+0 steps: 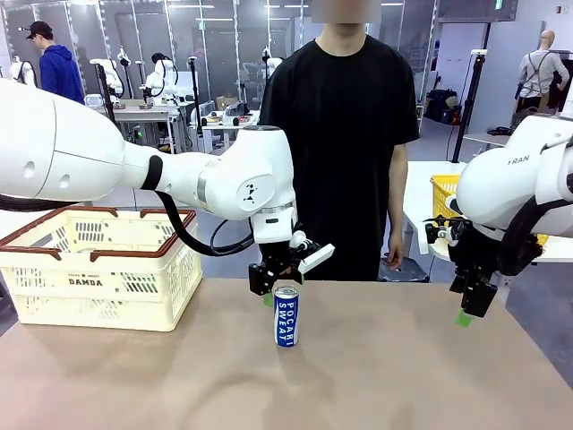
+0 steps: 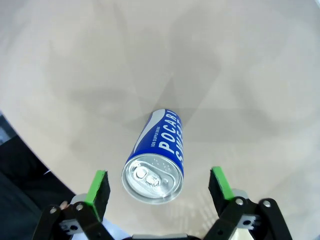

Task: Place the drinks into the Shopping basket.
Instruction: Pick up one drink and place it into the Shopping basket.

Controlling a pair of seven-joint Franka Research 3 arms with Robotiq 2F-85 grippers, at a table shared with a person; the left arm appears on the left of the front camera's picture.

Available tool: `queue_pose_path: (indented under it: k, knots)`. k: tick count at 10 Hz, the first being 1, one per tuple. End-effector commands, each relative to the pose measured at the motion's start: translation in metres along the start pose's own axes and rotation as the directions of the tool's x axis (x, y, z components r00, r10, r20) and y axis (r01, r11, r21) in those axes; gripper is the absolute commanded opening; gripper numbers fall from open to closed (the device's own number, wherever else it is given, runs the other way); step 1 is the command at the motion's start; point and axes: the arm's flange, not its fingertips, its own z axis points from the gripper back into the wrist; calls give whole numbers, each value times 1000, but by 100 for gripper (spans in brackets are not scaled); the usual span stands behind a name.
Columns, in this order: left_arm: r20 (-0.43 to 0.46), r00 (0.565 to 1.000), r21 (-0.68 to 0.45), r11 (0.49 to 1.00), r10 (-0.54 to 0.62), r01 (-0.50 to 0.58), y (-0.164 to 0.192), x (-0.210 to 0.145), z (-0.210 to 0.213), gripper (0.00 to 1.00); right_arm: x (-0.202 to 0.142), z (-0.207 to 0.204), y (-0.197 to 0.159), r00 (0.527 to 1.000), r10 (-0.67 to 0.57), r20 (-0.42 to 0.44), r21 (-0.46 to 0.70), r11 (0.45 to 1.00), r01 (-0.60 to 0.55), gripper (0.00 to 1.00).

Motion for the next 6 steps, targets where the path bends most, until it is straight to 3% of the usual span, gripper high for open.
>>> queue_pose_path:
  k: [1, 6]
  knots:
    - [3, 1000, 2, 1000, 6, -6, 0, -1, 2, 100, -1, 0, 0, 1000, -2, -2, 1, 1000, 2, 100]
    - [47, 999, -32, 999, -13, 15, 13, -9, -22, 100, -1, 0, 0, 1000, -2, -2, 1, 1000, 2, 100]
